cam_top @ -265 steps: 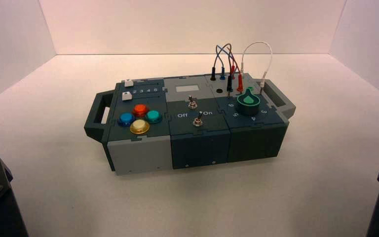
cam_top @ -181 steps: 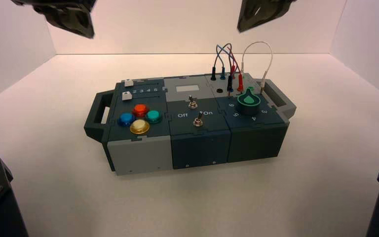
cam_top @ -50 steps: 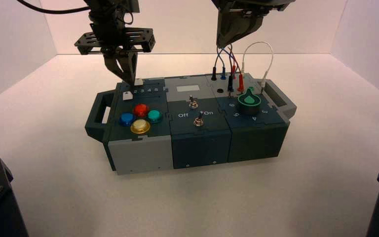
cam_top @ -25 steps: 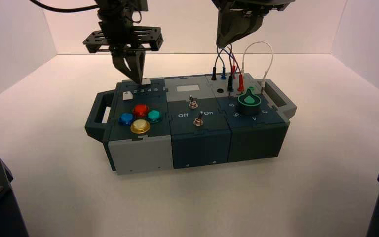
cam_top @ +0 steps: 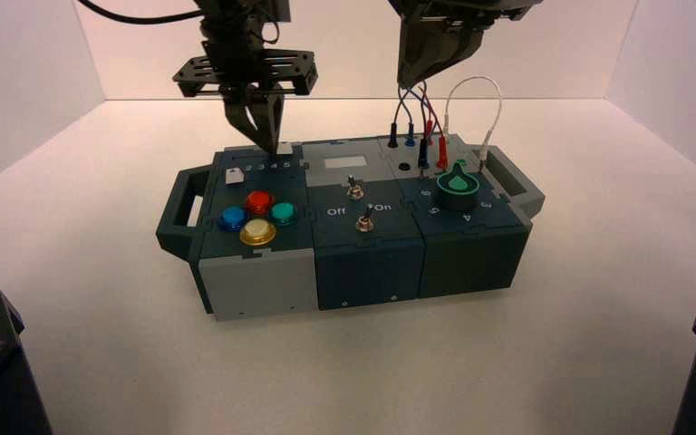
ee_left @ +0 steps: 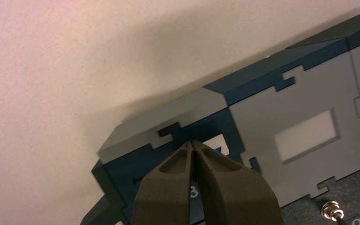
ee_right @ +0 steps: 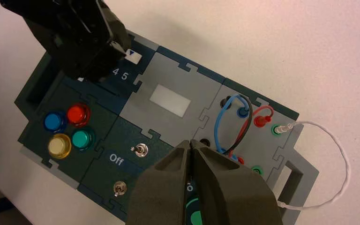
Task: Move the top slider to position 5.
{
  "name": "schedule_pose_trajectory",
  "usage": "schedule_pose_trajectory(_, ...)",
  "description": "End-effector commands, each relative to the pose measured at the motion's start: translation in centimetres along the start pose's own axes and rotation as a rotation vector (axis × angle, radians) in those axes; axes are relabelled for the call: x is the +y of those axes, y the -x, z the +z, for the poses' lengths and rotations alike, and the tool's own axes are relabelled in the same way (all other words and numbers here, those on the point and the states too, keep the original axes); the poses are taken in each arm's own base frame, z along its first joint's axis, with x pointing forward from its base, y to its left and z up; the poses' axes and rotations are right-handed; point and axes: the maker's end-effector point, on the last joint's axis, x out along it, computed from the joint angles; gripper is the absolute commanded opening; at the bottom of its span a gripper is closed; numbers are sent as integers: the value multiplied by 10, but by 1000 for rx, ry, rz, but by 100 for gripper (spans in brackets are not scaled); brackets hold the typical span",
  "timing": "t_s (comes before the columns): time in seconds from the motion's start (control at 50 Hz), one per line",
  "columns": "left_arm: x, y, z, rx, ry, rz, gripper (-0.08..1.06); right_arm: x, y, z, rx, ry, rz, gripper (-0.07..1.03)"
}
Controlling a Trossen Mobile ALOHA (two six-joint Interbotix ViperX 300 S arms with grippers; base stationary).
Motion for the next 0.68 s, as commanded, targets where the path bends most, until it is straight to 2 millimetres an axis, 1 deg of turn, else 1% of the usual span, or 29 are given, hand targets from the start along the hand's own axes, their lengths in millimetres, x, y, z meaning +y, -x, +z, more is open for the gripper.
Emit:
schedule_pose_trajectory(0.02,-9,7,11,-29,-10,-13,-3,3,11,18,-59,3,7,-2)
schedule_pose_trajectory(0.16,-11,5,11,-25,-13,-12,-3,4,11,18,-61,2,7,-2)
schedule_pose_trajectory(0.28,-8,7,6,-11,-21,-4,-3,3,11,18,-56,3,7,-2)
schedule_pose_trajectory(0.52,-7,30,0,-21,-34,-2,-3,4,19,22,-82,2,8,-2)
schedule_pose_trajectory(0.68,-6,32,-5,-23,-39,0,-3,3,18,20,-81,3,7,-2)
